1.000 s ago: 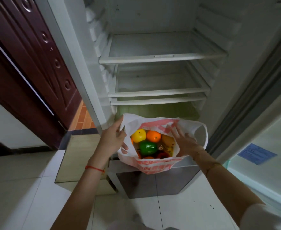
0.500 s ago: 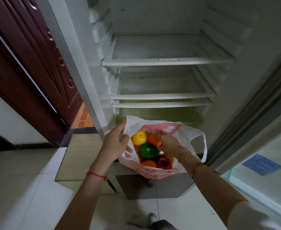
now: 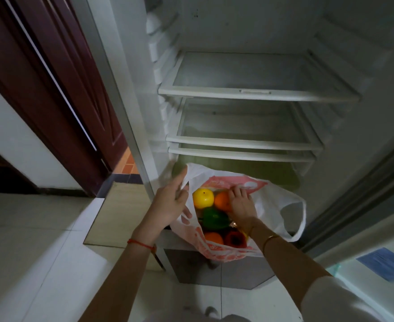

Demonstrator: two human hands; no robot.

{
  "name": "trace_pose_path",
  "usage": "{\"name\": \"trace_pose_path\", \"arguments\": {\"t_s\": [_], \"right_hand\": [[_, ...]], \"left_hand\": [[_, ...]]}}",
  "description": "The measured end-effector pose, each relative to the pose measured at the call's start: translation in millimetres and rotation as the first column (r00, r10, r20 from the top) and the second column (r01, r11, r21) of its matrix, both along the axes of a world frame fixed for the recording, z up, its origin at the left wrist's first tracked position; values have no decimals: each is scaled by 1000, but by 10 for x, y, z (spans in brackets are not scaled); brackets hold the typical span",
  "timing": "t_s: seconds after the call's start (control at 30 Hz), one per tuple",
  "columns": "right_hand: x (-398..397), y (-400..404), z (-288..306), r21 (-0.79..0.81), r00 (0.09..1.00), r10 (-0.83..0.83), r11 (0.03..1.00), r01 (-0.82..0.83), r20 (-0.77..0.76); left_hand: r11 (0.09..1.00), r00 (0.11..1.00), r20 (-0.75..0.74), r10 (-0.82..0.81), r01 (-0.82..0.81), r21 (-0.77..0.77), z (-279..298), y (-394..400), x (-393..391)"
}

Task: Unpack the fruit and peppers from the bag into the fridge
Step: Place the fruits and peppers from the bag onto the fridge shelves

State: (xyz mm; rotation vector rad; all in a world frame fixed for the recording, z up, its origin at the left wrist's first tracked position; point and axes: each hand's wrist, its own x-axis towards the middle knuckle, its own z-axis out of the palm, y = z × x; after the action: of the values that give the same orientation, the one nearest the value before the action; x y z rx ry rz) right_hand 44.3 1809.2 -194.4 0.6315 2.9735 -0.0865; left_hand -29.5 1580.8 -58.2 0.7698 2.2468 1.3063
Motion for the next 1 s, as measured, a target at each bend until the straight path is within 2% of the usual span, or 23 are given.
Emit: {"name": "trace_pose_path", "arguments": {"t_s": [0.07,0.17,0.27,0.37,0.6,0.8,0.87,0.93,1.0], "right_hand": [[-4,5,-12,-53,999,-14,999,13,-33],[12,21,31,-241,995,-44,970,22,-86],[74,57,146,-474,985,-103,880,24,-141],[168,33,369,-597,957,-104,798,-82,-270],[276,-270,1241,-634,837,-182,738,-230,-515],[54,-381,2436,-572,584,-290,726,-383,-758],[-173,-325,2769,-517,491,-308,769,-376,-815],[-451,-259,3020,-488,472,-301,801,-346,-828],[-744,-209,3173,-497,514,-302,815,-297,-803]], "left_hand": [[1000,1000,-9,-3,3,-15,9,4,-1],[1000,1000,-7,-9,9,-16,14,14,-11],[1000,1000,-18,-26,25,-15,8,26,-33],[999,999,-27,-33,33,0,-7,42,-49],[999,1000,14,-17,17,34,5,64,-96],[999,998,53,-27,25,46,-1,82,-193],[999,997,72,-29,26,41,18,89,-199],[999,995,95,-25,22,37,36,99,-196],[999,994,107,-28,23,44,55,105,-197]]}}
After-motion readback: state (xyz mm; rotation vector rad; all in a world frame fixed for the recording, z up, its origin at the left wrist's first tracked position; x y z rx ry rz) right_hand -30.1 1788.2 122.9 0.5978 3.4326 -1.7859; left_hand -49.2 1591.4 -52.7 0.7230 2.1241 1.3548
